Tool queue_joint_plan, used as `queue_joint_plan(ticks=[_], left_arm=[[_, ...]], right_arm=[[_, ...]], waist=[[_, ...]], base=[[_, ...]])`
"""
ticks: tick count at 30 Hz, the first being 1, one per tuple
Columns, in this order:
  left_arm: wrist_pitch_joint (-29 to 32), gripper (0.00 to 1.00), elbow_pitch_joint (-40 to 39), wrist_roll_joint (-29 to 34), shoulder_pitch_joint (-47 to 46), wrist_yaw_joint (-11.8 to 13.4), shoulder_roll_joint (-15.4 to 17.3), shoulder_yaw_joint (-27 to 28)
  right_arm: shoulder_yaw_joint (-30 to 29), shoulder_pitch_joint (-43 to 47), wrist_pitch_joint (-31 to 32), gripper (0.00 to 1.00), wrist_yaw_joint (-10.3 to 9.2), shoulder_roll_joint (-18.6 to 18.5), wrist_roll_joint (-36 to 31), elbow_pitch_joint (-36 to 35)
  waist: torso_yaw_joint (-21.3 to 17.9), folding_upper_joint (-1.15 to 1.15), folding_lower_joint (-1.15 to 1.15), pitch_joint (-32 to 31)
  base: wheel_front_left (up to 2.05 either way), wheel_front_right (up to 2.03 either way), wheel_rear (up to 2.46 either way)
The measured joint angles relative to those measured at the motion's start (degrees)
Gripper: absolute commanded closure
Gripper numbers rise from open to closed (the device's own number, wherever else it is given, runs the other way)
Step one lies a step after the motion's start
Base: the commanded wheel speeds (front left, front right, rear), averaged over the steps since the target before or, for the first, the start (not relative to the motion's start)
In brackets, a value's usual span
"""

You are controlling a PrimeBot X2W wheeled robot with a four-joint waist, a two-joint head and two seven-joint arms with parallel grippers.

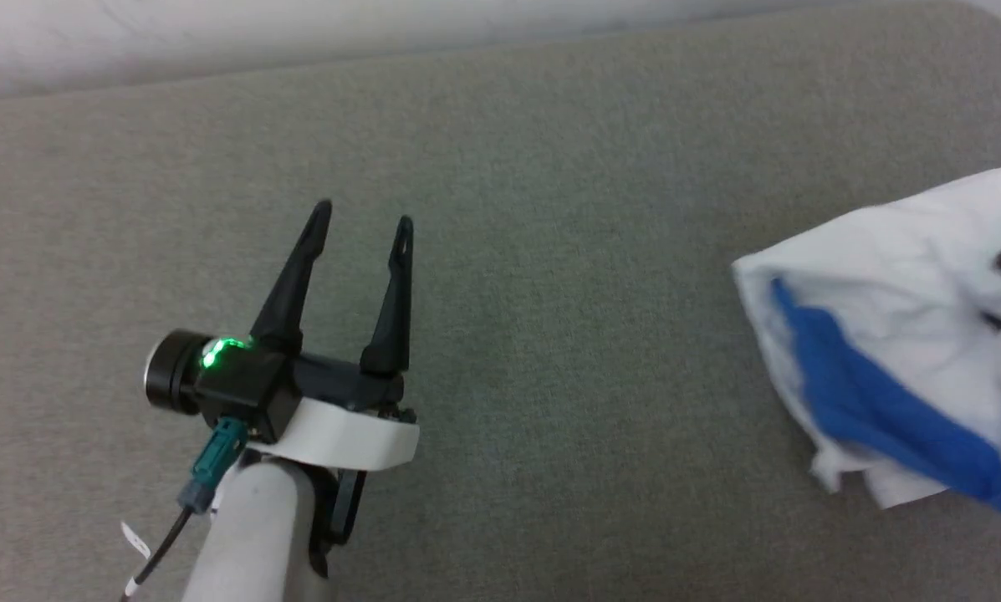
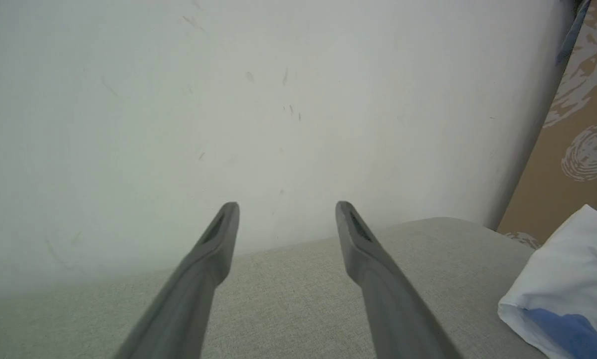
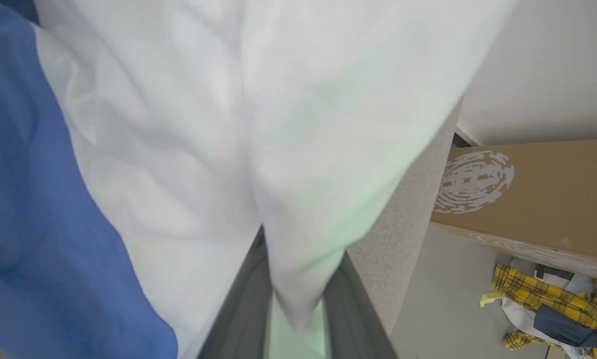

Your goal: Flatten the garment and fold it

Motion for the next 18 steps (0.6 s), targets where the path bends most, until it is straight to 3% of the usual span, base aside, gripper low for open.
queue_joint_plan(ticks=[5,10,18], left_arm=[[0.00,0.00,-1.58,1.37,-3.15,-0.76,0.08,-0.25],[0.00,0.00,-3.12,1.74,-5.50,-1.07,0.11,-0.18],[0.00,0.00,-4.31,2.37,-6.03,-1.53,0.34,-0.10]], right_arm=[[-5.28,0.04,-6.24,1.00,0.01,-3.31,-1.08,7.11],[-11.69,0.11,-12.54,1.00,0.01,-4.27,-2.85,15.22],[-16.12,-0.51,-20.54,1.00,0.01,-6.76,-8.92,25.29]], waist=[[-1.06,0.00,0.01,5.18],[-1.05,0.00,0.01,10.20],[0.55,0.00,0.01,16.38]], base=[[0.00,0.00,0.00],[0.00,0.00,0.00],[0.00,0.00,0.00]])
